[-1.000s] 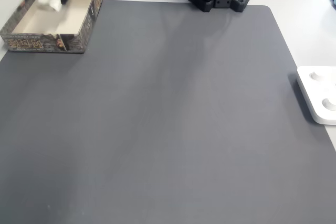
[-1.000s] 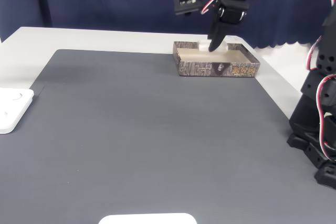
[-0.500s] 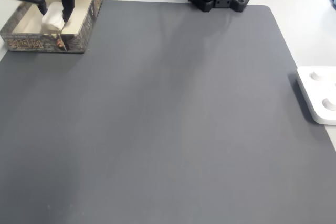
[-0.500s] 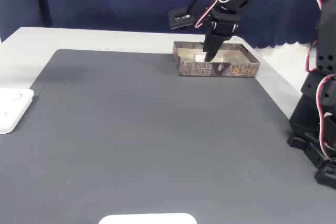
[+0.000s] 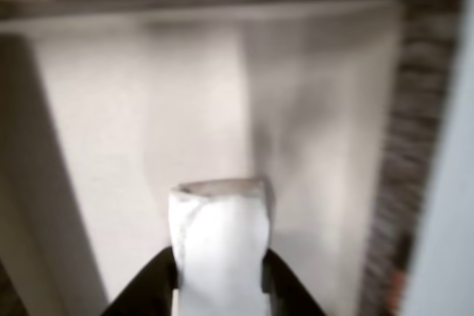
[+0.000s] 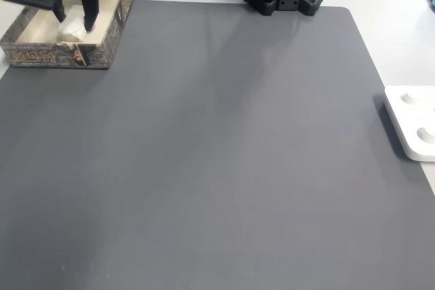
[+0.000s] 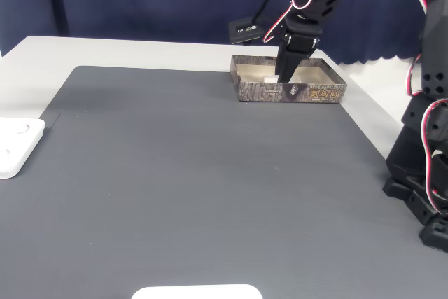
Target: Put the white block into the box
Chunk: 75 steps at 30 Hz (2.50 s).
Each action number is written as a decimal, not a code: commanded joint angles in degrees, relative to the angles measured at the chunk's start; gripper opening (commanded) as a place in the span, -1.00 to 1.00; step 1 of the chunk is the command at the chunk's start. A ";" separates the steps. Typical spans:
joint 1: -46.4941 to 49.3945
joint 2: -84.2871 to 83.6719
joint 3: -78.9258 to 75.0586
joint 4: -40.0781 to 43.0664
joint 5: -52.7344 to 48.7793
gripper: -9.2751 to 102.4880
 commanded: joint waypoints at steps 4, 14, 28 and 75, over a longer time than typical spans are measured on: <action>0.62 1.32 -4.83 -0.18 -0.53 -0.39; 0.26 3.25 -5.19 -0.18 -0.88 -0.22; -7.73 24.08 1.85 1.23 -3.87 -0.19; -73.83 63.72 50.54 -3.96 -71.02 -0.86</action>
